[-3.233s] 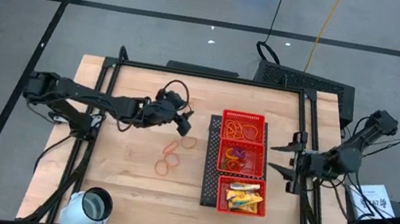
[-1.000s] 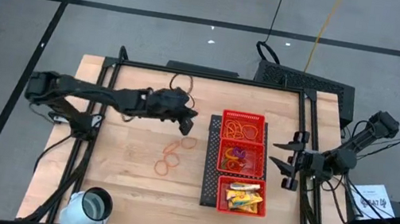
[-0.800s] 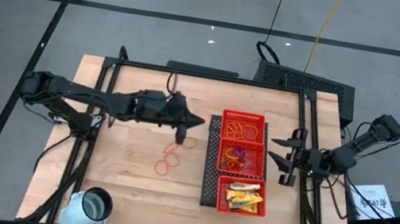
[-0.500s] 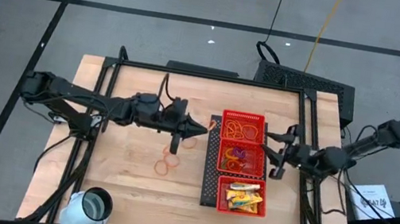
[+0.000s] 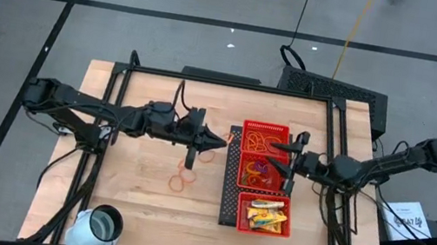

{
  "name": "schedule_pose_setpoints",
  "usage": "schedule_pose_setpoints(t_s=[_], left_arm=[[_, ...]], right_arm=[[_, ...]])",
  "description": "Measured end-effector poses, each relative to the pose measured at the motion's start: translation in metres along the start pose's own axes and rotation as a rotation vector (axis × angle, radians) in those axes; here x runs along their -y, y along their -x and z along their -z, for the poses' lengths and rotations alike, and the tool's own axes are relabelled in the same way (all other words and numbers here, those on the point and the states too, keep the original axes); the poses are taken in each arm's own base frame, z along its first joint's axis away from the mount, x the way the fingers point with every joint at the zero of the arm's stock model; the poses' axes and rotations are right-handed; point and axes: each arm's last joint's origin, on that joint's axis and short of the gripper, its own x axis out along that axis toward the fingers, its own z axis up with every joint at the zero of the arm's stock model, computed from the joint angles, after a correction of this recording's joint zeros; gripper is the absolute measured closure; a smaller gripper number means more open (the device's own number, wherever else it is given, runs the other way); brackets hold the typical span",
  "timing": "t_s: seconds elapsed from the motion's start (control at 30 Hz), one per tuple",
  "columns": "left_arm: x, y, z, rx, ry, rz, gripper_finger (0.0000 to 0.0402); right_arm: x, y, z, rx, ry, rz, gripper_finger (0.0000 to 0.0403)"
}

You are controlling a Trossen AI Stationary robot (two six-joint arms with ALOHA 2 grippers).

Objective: Pick & Place Office Desk Supplies
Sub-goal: Put the orange rubber band into the top red bin on the shelf

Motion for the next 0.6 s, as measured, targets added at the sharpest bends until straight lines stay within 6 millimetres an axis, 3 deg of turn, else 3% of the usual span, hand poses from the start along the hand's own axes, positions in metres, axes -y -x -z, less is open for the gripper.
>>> schedule_pose_setpoints(t_s=[0.6], left_arm=[[-0.0003, 0.0001, -0.0021, 0.013, -0.118, 0.016, 0.0397]], right_arm=[[-0.0016, 0.0010, -0.0002, -0.003, 0.014, -0.009, 0.0232]])
